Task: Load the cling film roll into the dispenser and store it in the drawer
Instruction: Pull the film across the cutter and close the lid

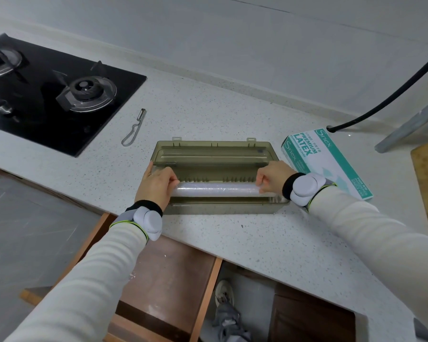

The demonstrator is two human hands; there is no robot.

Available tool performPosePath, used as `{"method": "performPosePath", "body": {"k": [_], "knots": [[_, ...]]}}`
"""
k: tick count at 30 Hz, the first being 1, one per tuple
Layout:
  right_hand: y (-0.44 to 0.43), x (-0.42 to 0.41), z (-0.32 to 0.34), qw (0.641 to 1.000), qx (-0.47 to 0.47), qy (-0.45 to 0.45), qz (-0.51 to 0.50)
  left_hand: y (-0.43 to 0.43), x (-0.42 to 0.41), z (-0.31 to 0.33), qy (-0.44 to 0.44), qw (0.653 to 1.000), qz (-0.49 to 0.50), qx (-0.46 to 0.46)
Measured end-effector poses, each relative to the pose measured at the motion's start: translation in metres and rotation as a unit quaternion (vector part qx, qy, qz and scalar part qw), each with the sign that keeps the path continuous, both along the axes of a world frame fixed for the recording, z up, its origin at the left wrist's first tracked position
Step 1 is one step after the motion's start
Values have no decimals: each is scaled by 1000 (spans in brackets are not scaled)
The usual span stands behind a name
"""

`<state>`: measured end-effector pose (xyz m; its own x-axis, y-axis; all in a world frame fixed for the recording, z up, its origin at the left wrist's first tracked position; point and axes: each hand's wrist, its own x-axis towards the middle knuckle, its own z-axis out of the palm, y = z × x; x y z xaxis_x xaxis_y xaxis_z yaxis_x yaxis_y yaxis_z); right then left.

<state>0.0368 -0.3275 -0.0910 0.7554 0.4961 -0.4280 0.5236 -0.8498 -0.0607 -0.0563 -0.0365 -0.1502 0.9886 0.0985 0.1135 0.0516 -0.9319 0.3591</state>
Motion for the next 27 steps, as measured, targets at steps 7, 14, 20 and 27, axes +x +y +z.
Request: {"method": "performPosePath", "body": {"k": [7, 14, 20, 27], "knots": [[-13, 0, -1, 998, 9, -66, 8, -1, 0, 6, 2, 1000, -12, -13], [-14, -10, -3, 998, 29, -47, -23, 4, -2, 13, 31, 998, -52, -23], [-12, -13, 0, 998, 47, -42, -32, 10, 0, 22, 103, 990, -97, 5], [-14, -18, 0, 990, 98, -92, -41, 13, 3, 32, 136, 982, -122, 48]]}}
